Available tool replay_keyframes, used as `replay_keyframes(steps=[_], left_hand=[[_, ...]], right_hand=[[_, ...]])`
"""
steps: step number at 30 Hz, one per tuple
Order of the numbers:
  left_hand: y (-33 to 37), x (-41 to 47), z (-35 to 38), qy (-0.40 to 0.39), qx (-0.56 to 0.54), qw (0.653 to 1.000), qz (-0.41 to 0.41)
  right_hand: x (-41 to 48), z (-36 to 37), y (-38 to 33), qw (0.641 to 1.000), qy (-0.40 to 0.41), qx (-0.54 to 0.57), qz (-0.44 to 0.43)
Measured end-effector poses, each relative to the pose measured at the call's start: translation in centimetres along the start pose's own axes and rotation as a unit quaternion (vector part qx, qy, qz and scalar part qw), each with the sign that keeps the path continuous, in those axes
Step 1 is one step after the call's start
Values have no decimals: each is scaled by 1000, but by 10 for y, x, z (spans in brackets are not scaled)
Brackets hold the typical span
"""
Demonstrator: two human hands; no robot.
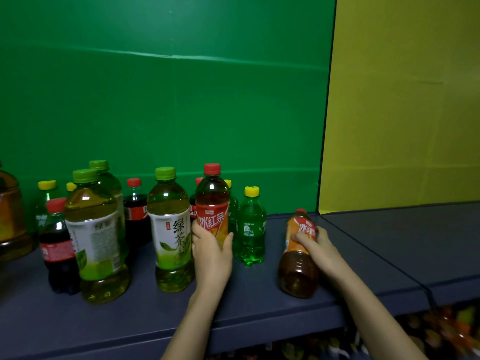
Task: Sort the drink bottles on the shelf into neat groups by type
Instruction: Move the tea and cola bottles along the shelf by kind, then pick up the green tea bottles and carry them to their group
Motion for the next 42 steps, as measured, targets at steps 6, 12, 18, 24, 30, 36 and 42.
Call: replay_keyframes(steps=[6, 12, 18, 24, 30, 36, 42], left_hand=[[9, -20, -10, 7, -7, 997, 73], [25, -50, -39, 12, -37, 992, 123], [32, -63, -112, 50, -47, 988, 137], [5, -75, -218, 124, -14, 986, 111], [-39, -101, -336, 196, 40, 977, 73], [-88, -144, -473, 253, 96, 963, 17], [-130, -189, -592, 296, 154, 943, -20]], right_hand=[[-43, -17, -32, 977, 77, 108, -168], [-84, -19, -58, 956, 96, 135, -241], [-112, 14, -88, 947, 15, 170, -274], [-148, 88, -132, 921, -79, 222, -311], [-210, 185, -180, 885, -189, 264, -334], [-301, 285, -230, 848, -257, 290, -361], [-390, 379, -264, 829, -296, 306, -362]])
Point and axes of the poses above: each hand's wrist, its own x-axis towards the middle knuckle, its own z-axis out of the palm, y = z × x, the point moved 7 cm from there along x, towards the middle knuckle, and after that the axes turned 1 degree about -x, right-handed, at the moved point
